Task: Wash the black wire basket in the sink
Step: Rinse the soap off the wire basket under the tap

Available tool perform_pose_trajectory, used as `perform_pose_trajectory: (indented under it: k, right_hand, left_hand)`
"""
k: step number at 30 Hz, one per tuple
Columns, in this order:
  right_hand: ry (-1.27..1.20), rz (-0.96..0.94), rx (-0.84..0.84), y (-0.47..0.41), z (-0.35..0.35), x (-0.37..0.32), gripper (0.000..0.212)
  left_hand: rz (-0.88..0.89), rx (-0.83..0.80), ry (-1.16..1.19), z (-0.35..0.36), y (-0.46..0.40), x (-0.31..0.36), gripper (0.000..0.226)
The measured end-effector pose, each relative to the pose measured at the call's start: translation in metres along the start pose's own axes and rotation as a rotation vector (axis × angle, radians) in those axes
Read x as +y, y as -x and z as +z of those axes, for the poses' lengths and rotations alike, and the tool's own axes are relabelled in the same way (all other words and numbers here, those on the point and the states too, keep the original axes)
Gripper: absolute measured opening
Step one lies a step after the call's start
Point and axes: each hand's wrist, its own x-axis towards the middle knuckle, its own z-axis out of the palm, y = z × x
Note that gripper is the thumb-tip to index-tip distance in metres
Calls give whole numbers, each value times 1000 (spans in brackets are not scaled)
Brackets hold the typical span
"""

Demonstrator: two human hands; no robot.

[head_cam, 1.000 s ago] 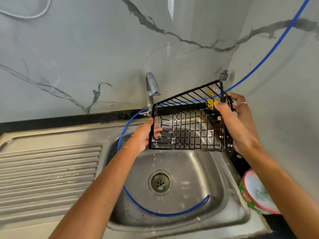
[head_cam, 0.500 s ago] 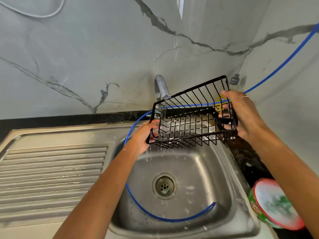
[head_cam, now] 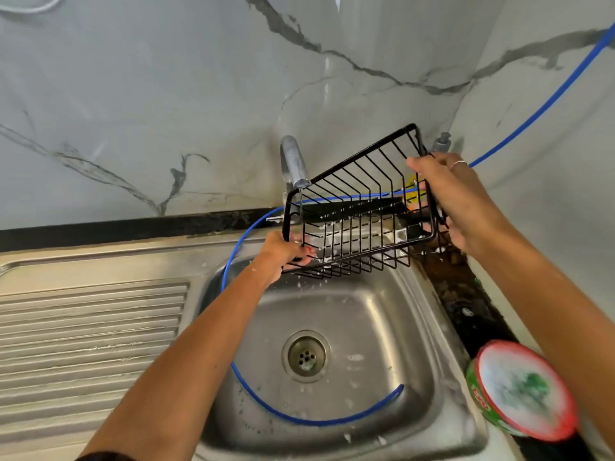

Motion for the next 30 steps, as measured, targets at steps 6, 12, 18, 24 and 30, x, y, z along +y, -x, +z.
perform_pose_trajectory:
  k: [6,12,18,24,30]
  right_hand:
    - [-14,-50,-26,-4,9,-7,59]
    - [-45,0,-40,-5,0,-5,50]
    - [-353,153,-33,0,-1,28,27]
    - [-516,244,-77,30,13,69,59]
    - [-465,361,-226,62,5,113,41]
  left_hand:
    - [-62,118,50,-2,-2,3,23]
    - [-30,139,80,-9,10,14,15]
    - [-45,134,426,-30,44,0,68]
    - [-109,148,835,23,70,-35,131]
    - [-68,187,851,19,76,-48,105]
